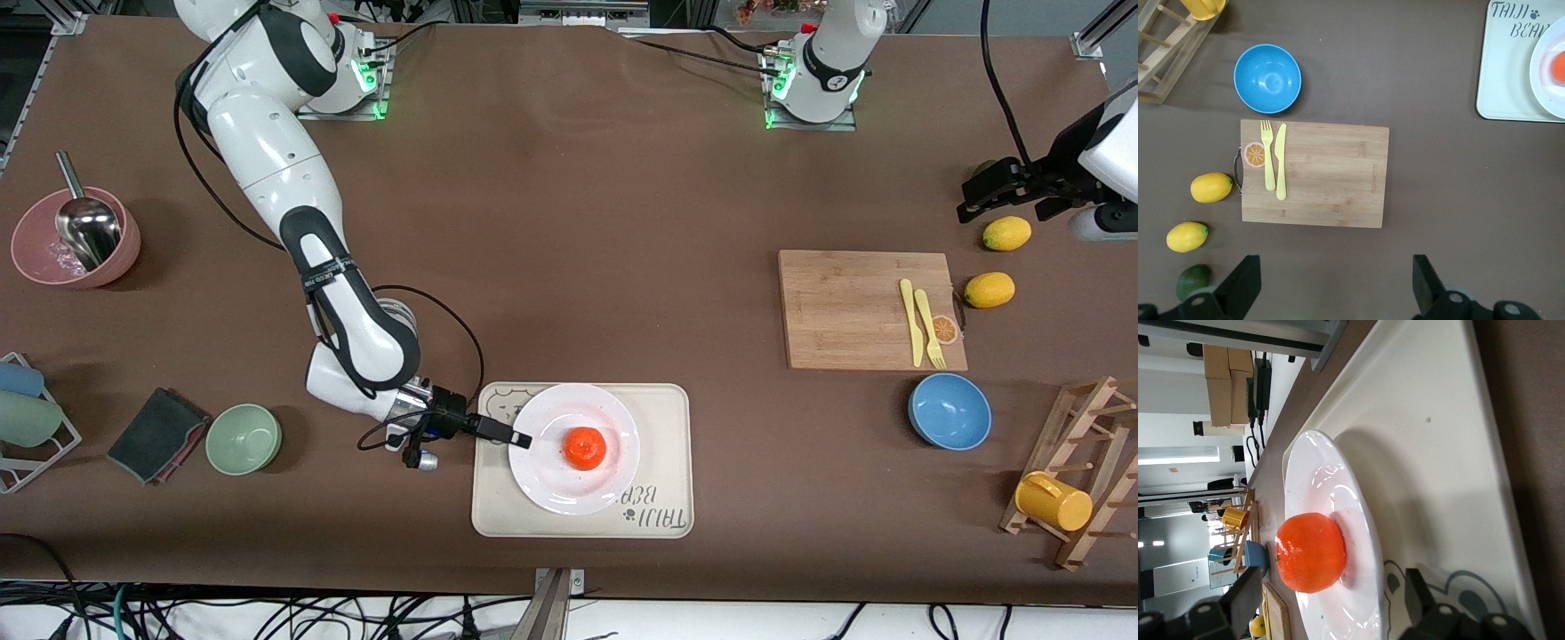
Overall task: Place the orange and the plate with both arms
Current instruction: 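Lower the plate onto the placemat and open the right gripper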
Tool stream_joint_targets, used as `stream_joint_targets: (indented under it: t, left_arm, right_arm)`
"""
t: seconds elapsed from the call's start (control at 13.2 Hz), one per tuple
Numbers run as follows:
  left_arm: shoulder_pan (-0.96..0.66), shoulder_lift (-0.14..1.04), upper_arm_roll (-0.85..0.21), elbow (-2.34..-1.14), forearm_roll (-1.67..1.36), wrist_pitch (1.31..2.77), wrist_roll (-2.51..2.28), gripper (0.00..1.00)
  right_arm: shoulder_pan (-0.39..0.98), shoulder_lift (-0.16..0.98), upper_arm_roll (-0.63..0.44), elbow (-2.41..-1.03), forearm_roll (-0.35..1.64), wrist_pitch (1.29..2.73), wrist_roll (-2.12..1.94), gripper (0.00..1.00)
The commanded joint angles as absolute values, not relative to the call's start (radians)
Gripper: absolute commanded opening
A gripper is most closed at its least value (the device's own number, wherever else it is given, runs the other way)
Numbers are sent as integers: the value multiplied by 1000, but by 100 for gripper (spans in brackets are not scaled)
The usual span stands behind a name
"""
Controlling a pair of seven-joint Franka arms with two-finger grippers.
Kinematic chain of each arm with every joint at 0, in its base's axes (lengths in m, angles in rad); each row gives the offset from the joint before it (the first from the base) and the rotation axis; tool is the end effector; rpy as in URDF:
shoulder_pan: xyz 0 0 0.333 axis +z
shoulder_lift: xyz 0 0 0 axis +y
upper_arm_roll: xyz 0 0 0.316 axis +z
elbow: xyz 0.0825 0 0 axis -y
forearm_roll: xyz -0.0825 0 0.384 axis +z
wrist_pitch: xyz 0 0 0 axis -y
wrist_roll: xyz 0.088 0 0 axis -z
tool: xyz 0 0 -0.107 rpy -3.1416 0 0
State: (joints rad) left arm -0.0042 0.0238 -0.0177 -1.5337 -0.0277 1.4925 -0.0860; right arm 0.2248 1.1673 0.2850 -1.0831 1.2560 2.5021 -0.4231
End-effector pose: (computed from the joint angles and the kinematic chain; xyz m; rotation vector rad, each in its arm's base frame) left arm 0.5535 -0.0151 0.6221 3.1138 0.0978 -0.1035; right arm 0.7255 0.3050 0.1357 -2.0450 0.2992 -0.1764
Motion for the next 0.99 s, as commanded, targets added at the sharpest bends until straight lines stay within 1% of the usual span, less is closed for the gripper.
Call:
stream_joint_targets:
  t: [0.0,0.23,0.38,0.53,0.68,0.91]
  left_arm:
    - [2,38,-20,-1503,-55,1477,-91,100]
    - [2,38,-21,-1503,-55,1477,-91,100]
    - [2,38,-21,-1503,-55,1477,-91,100]
    - [2,38,-21,-1503,-55,1477,-91,100]
    - [2,38,-21,-1503,-55,1477,-91,100]
    - [2,38,-21,-1503,-55,1477,-91,100]
  right_arm:
    - [215,1152,282,-1078,1177,2493,-399,100]
    - [218,1135,282,-1081,1157,2487,-400,100]
    - [216,1115,282,-1088,1082,2461,-400,100]
    - [203,1089,270,-1094,1020,2369,-399,100]
    - [201,1042,215,-1124,985,2283,-400,100]
    - [199,984,132,-1131,844,2087,-399,100]
